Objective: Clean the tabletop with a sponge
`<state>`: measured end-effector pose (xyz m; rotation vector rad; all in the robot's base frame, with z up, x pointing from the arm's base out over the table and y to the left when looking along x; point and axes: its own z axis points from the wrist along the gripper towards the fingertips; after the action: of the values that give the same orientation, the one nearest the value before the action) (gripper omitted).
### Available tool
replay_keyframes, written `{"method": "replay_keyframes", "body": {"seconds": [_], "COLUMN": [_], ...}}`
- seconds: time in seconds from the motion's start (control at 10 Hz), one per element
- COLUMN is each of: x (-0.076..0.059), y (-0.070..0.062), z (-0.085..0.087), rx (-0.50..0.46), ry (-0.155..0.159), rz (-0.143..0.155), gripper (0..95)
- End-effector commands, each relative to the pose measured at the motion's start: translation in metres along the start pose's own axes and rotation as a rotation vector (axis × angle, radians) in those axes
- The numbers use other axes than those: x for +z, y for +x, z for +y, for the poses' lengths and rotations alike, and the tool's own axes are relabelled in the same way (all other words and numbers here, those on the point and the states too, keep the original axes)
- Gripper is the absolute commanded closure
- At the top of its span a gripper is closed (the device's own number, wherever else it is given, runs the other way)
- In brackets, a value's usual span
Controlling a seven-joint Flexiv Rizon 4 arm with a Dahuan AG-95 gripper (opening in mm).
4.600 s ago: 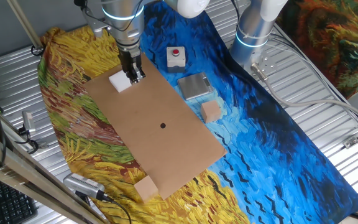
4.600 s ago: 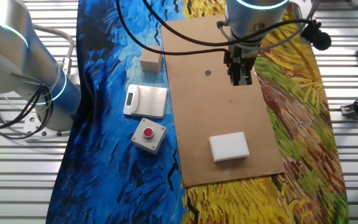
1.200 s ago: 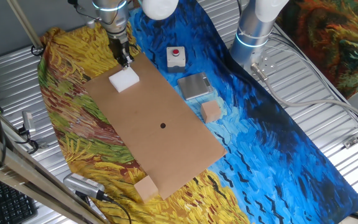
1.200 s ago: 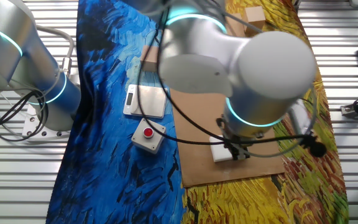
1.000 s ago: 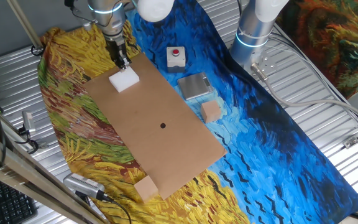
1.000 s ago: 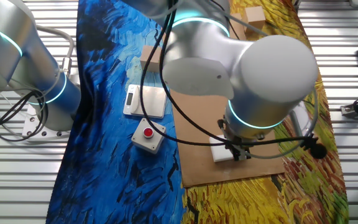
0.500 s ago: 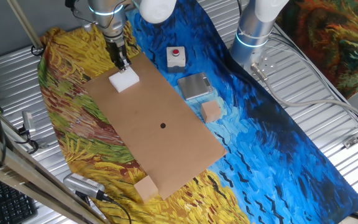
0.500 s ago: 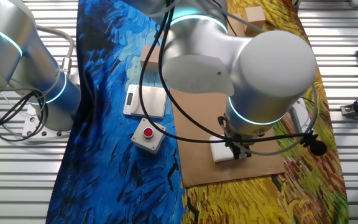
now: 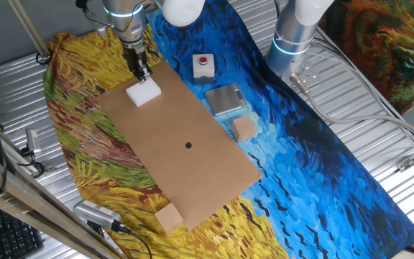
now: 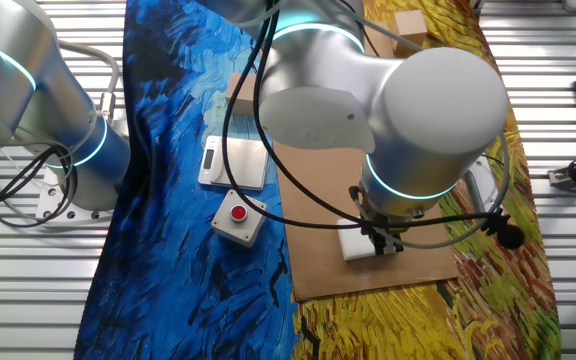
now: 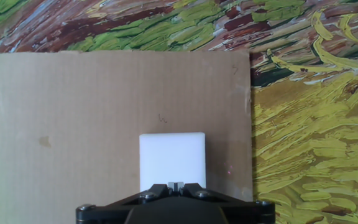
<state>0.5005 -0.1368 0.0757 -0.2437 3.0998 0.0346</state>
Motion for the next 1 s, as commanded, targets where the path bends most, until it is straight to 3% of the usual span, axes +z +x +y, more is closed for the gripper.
{"method": "replay_keyframes", "body": {"seconds": [0.1, 0.2, 0.4, 1.0], "x": [0.0008, 0.0008, 0.0007, 0.0006], "y": [-0.0007, -0.0007, -0.0006, -0.0005], "z": [-0.0003, -0.0003, -0.0003, -0.0003], "rx": [0.000, -0.002, -0.036, -0.036], "ry": [0.004, 0.005, -0.001, 0.001], "rz": [-0.004, -0.004, -0.006, -0.011], "gripper": [95.0, 95.0, 19.0, 19.0]}}
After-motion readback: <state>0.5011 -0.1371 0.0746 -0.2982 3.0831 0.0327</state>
